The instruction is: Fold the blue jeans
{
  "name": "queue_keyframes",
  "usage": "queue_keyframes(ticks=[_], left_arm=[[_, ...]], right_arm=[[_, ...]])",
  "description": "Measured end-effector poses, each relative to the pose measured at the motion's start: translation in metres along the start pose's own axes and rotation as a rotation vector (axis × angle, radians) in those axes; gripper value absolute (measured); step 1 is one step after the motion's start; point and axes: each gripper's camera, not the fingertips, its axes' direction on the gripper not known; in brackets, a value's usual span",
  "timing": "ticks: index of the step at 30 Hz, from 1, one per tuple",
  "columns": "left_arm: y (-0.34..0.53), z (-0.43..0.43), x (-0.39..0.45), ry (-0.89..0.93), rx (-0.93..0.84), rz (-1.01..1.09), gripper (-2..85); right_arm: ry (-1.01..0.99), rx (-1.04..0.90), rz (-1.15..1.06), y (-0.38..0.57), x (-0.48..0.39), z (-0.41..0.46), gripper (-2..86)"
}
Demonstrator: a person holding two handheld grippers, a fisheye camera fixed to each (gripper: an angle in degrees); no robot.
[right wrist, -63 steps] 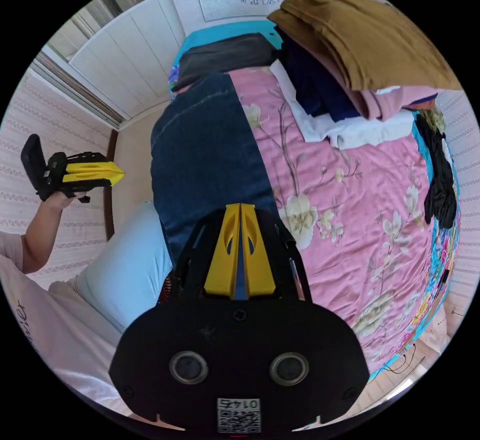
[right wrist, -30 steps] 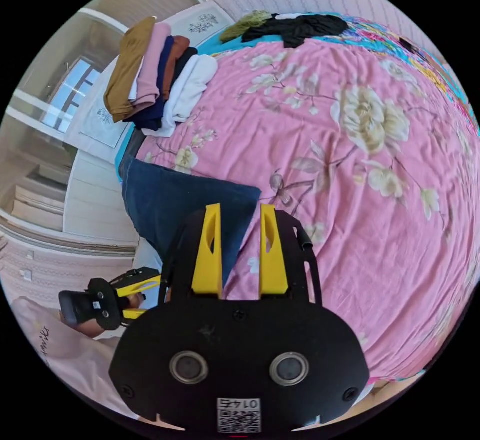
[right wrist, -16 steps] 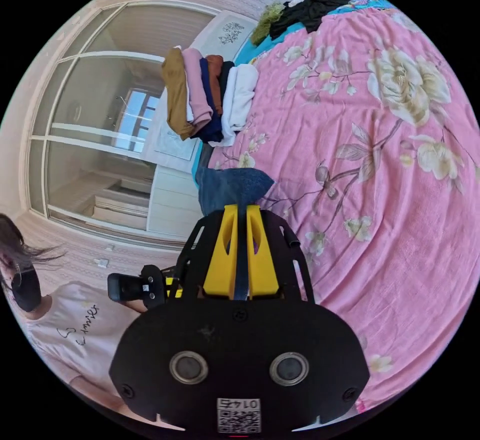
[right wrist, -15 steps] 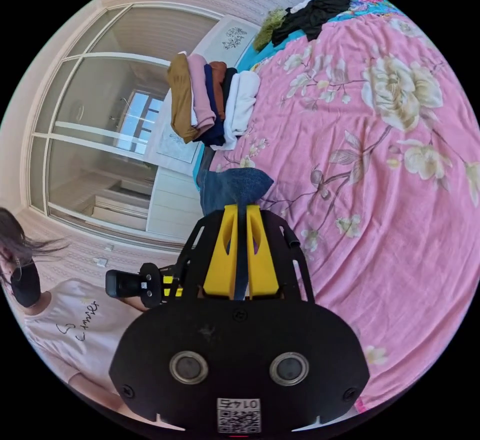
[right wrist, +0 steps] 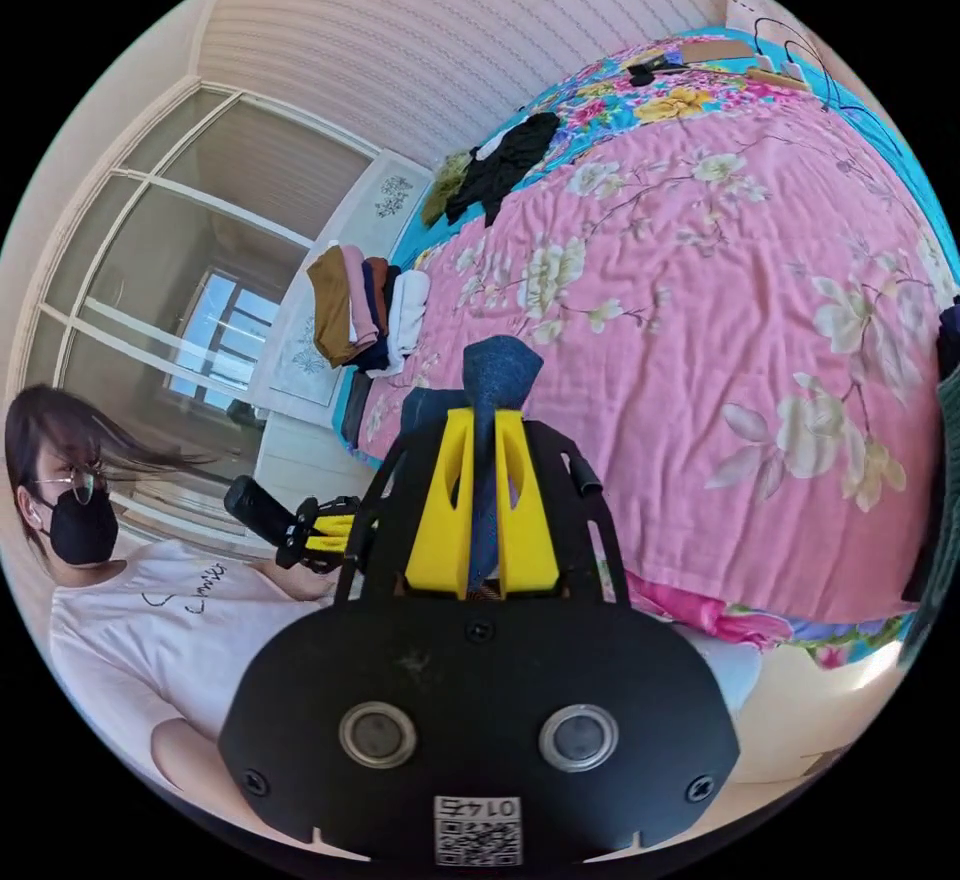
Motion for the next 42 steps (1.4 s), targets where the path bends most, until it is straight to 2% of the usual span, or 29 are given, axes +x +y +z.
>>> queue_keyframes(ticks=[4,7,9,10,14,16,18,23,25,27,29,37,42], left_arm=[[0.03,-0.067,-0.031,-0.132,0.101,-0.138,0.1],[0.051,-0.11,-0.048,-0.293,0.136,-0.254,0.4],[0.078,-0.137,-0.071,-0.476,0.082,-0.42,0.7],[0.092,-0.142,-0.084,-0.511,0.015,-0.505,0.5],[0.125,-0.149,-0.1,-0.584,-0.02,-0.644,-0.7],[0.131,-0.147,-0.105,-0.596,-0.053,-0.684,-0.9],[0.127,-0.143,-0.107,-0.57,-0.038,-0.675,-0.9],[0.092,-0.106,-0.117,-0.496,-0.074,-0.547,-1.0],[0.084,-0.086,-0.127,-0.55,-0.141,-0.524,-1.0],[0.083,-0.055,-0.149,-0.608,-0.315,-0.513,-1.0],[0.076,-0.048,-0.159,-0.599,-0.358,-0.514,-1.0],[0.055,-0.051,-0.153,-0.583,-0.41,-0.444,-1.0],[0.01,-0.043,-0.122,-0.661,-0.4,-0.189,-0.8]], right_arm=[[-0.307,-0.034,-0.091,-0.012,-0.037,0.041,3.8],[-0.414,-0.114,-0.157,-0.021,-0.086,0.107,5.2],[-0.427,-0.149,-0.158,-0.022,-0.112,0.151,5.8],[-0.413,-0.187,-0.158,-0.021,-0.125,0.177,5.1],[-0.449,-0.232,-0.184,-0.007,-0.136,0.202,1.2],[-0.379,-0.239,-0.229,0.006,-0.134,0.193,0.4],[-0.239,-0.287,-0.263,0.022,-0.131,0.186,0.1],[0.035,-0.591,-0.345,0.088,-0.123,0.201,-0.4],[0.142,-0.632,-0.375,0.108,-0.123,0.218,-0.5],[0.207,-0.602,-0.388,0.119,-0.122,0.231,-0.6],[0.271,-0.592,-0.389,0.125,-0.121,0.25,-0.8],[0.194,-0.586,-0.408,0.144,-0.13,0.234,-0.3],[0.294,-0.569,-0.425,0.165,-0.133,0.217,0.8]])
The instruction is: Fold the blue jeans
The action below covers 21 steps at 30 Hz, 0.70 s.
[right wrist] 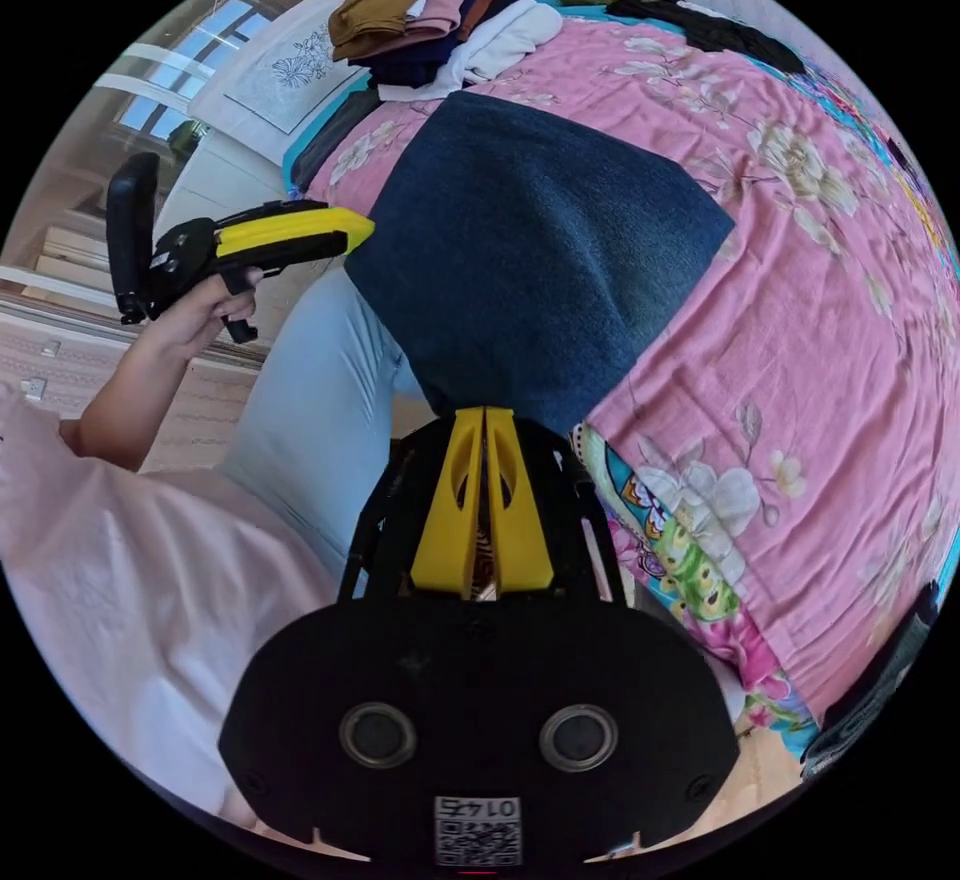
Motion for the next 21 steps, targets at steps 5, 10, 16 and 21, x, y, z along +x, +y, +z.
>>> queue_keyframes(ticks=[5,10,16,21], left_arm=[[-0.07,0.007,0.023,0.114,0.105,0.151,2.3],[-0.143,0.074,0.053,0.141,-0.03,0.254,2.0],[-0.152,0.118,0.03,0.253,-0.112,0.208,-0.8],[-0.157,0.12,0.029,0.211,-0.11,0.24,-0.9]], right_arm=[[0.102,0.12,0.146,0.02,0.011,-0.004,8.1],[-0.116,0.084,0.253,0.026,0.037,0.018,6.5],[-0.21,-0.039,0.3,0.037,0.045,0.041,0.7],[-0.268,-0.295,0.17,0.062,0.016,0.102,-0.4]])
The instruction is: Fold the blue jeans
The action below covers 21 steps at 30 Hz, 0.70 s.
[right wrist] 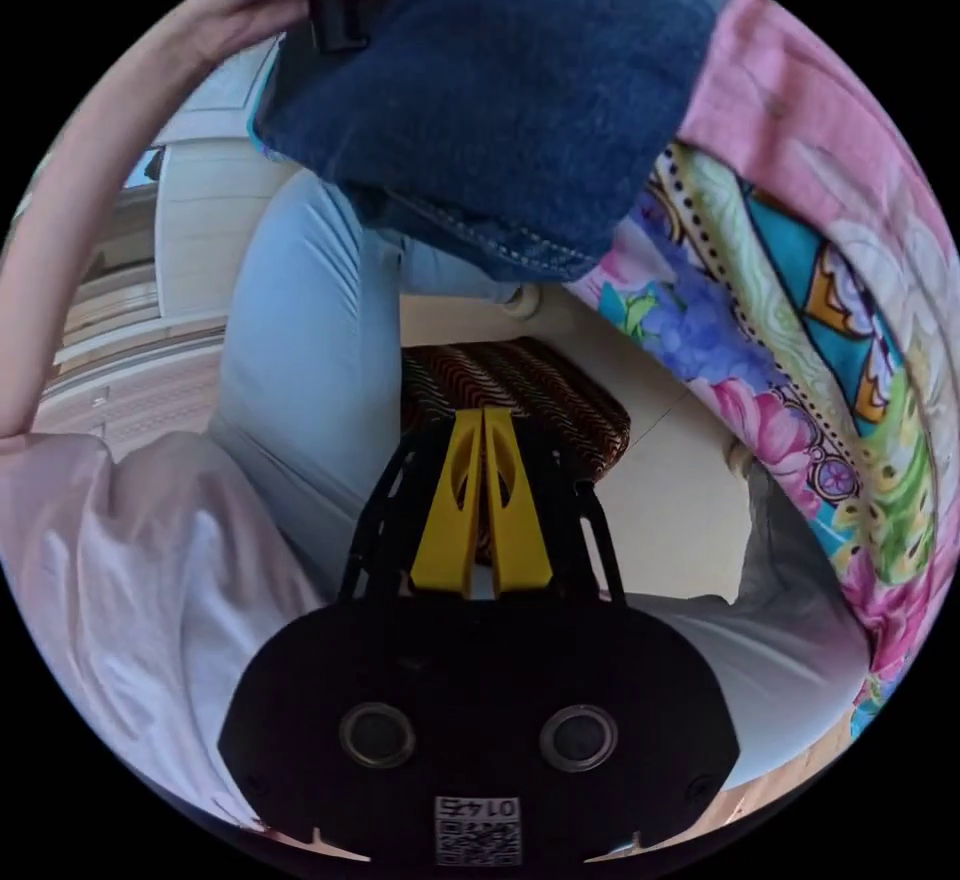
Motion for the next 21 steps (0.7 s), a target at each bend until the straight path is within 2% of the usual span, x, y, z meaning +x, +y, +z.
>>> queue_keyframes(ticks=[1,2,6,8,11,13,16,21], left_arm=[[0.0,-0.001,-0.004,0.016,0.006,-0.015,-0.9],[0.0,-0.002,-0.007,0.027,0.011,-0.025,-0.9],[0.006,-0.03,-0.023,0.028,0.068,-0.058,-0.6],[0.02,-0.053,-0.03,0.004,0.138,-0.065,-0.1],[0.058,-0.087,-0.055,-0.007,0.212,-0.186,3.3],[0.097,-0.1,-0.085,0.001,0.227,-0.328,7.2],[0.133,-0.1,-0.112,0.015,0.186,-0.424,10.2],[0.168,-0.081,-0.154,0.105,0.114,-0.53,14.3]], right_arm=[[-0.012,-0.022,-0.013,0.001,0.0,-0.001,-0.4],[-0.069,0.035,-0.024,0.003,0.002,-0.016,-0.4],[-0.088,0.227,-0.038,0.024,0.006,-0.076,-0.1],[-0.026,0.367,-0.06,0.045,0.002,-0.112,0.5],[0.114,0.527,-0.035,0.061,-0.002,-0.145,2.7],[0.138,0.574,-0.006,0.059,0.001,-0.157,6.4],[0.099,0.619,0.023,0.045,0.01,-0.169,9.6],[0.036,0.556,0.086,0.021,0.022,-0.167,12.6]])
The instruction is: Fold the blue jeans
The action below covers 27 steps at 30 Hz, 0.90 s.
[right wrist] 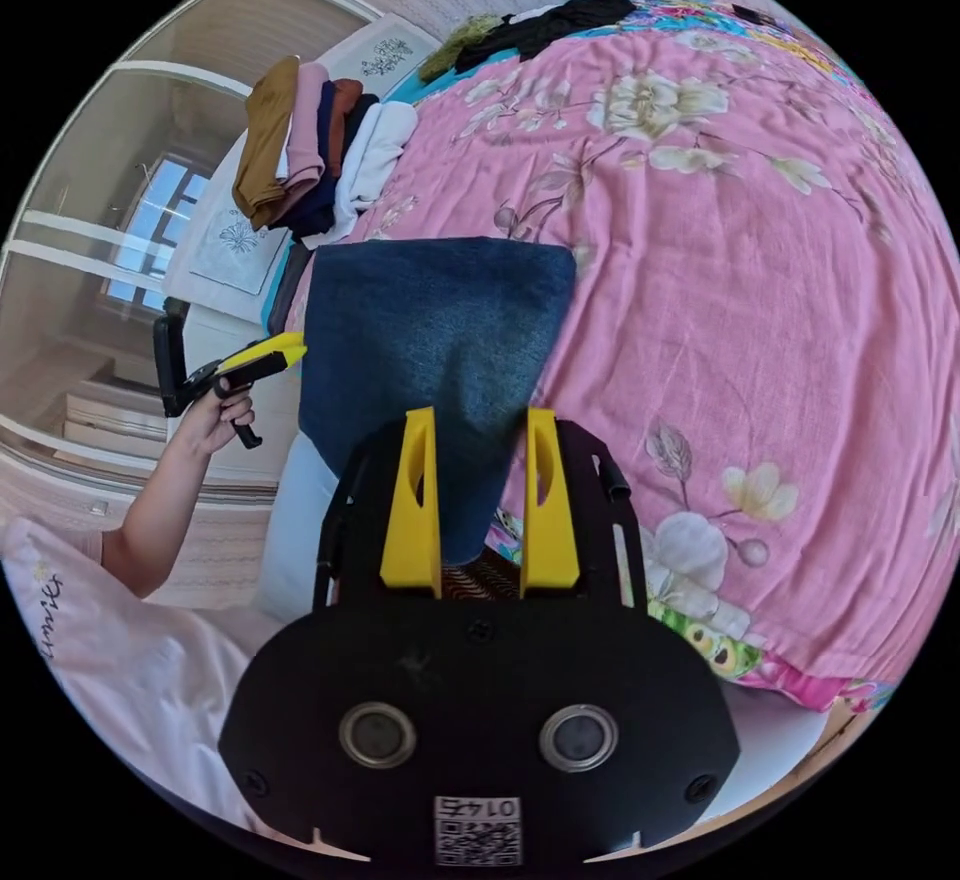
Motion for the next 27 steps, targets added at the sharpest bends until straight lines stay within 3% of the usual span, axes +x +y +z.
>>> queue_keyframes(ticks=[9,13,17,21,24,27], left_arm=[[-0.034,0.046,-0.028,0.262,-0.118,-0.039,13.4],[-0.038,0.033,-0.017,0.186,-0.108,0.018,11.2],[-0.036,0.03,-0.002,-0.009,-0.064,0.07,14.1],[-0.04,0.053,-0.006,0.108,-0.073,0.008,13.6],[-0.039,0.063,-0.019,0.238,-0.062,-0.065,11.8],[-0.042,0.059,-0.004,0.163,-0.059,-0.012,11.1]], right_arm=[[0.045,-0.033,-0.05,0.001,-0.015,-0.032,6.4],[0.004,-0.023,-0.124,0.005,-0.03,-0.063,4.0],[-0.047,-0.039,-0.119,0.012,-0.031,-0.082,4.1],[-0.022,-0.08,-0.041,0.017,-0.019,-0.077,6.1],[-0.143,-0.086,0.053,0.019,-0.008,-0.08,7.0],[-0.166,-0.101,0.056,0.022,-0.013,-0.092,6.2]])
